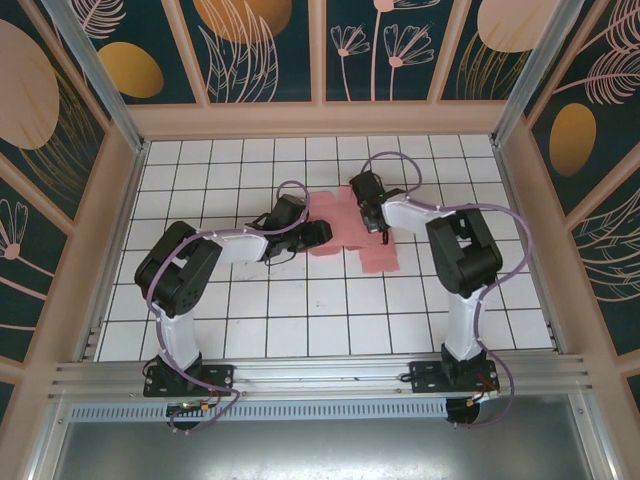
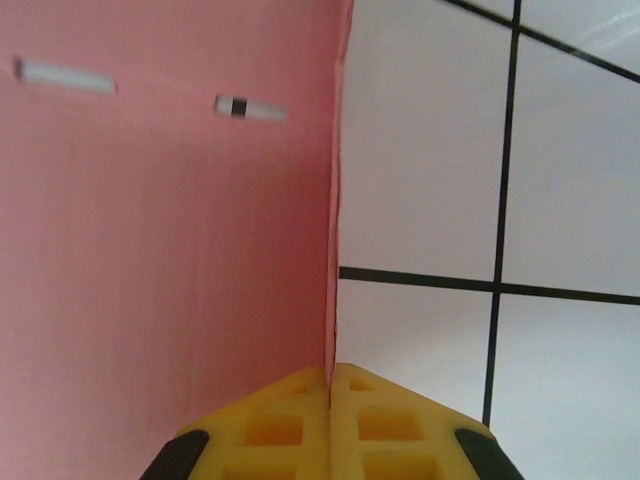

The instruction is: Fold the paper box

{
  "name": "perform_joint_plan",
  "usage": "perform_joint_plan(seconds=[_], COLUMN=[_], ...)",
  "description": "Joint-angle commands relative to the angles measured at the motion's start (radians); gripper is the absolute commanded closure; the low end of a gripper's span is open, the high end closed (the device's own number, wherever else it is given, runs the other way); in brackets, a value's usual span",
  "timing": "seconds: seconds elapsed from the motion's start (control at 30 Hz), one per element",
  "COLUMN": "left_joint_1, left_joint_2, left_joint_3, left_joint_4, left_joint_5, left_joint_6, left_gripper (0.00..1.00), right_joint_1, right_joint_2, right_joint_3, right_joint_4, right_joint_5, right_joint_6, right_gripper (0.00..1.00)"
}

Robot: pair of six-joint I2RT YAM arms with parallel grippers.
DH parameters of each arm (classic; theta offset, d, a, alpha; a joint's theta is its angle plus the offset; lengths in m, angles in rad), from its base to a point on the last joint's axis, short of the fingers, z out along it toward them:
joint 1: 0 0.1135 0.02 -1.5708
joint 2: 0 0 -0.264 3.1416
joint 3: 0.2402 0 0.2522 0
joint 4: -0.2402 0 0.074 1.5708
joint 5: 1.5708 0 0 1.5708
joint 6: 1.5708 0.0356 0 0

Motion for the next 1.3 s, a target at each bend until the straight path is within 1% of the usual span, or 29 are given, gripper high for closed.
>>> perform_joint_plan(seconds=[0.0,0.03,0.07,0.13,0.33,0.47,0.53,0.6,0.7,0.83,0.9,1.0,1.07,1.13,1.23,1.27], left_joint_1=[0.003,0.002,0.002,0.002,0.002,0.002,0.003,0.003,0.003,0.002,0.003,0.003,0.003,0.003,0.003,0.002], left_joint_2=[0.013,0.013,0.013,0.011,0.012,0.017,0.021,0.027,0.040,0.040,0.038,0.038,0.035,0.035,0.035,0.035], left_joint_3=[-0.009,-0.010,-0.011,-0.014,-0.014,-0.010,-0.008,-0.003,0.004,-0.001,-0.005,-0.010,-0.009,-0.007,-0.003,-0.003], left_joint_4=[0.027,0.027,0.028,0.028,0.028,0.025,0.025,0.025,0.028,0.033,0.035,0.035,0.034,0.029,0.022,0.020], left_joint_5=[0.015,0.014,0.012,0.012,0.011,0.012,0.014,0.023,0.030,0.030,0.029,0.029,0.031,0.029,0.026,0.026], left_joint_6=[-0.007,-0.008,-0.007,-0.008,-0.007,-0.005,-0.007,-0.007,-0.008,-0.013,-0.015,-0.014,-0.014,-0.011,-0.009,-0.008], left_gripper=[0.39,0.39,0.39,0.39,0.39,0.39,0.39,0.39,0.39,0.39,0.39,0.39,0.39,0.39,0.39,0.39], right_joint_1=[0.032,0.032,0.055,0.065,0.078,0.043,-0.001,-0.014,0.000,0.032,0.067,0.090,0.092,0.081,0.044,0.010], right_joint_2=[0.065,0.083,0.098,0.119,0.135,0.030,-0.008,-0.018,0.012,0.084,0.120,0.162,0.168,0.139,0.058,0.034], right_joint_3=[0.048,0.056,0.062,0.066,0.063,0.001,-0.027,-0.039,-0.028,0.001,0.019,0.037,0.037,0.019,-0.015,-0.026], right_joint_4=[-0.083,-0.090,-0.096,-0.093,-0.080,0.003,0.030,0.039,0.027,0.006,-0.004,-0.006,0.001,0.024,0.062,0.073], right_joint_5=[0.178,0.209,0.226,0.247,0.239,0.042,-0.019,-0.033,0.013,0.161,0.219,0.235,0.199,0.157,0.034,-0.004], right_joint_6=[0.019,0.025,0.029,0.038,0.032,0.050,0.052,0.034,0.002,-0.013,-0.007,-0.005,-0.006,-0.002,0.027,0.033], right_gripper=[1.00,1.00,1.00,1.00,1.00,1.00,1.00,1.00,1.00,1.00,1.00,1.00,1.00,1.00,1.00,1.00])
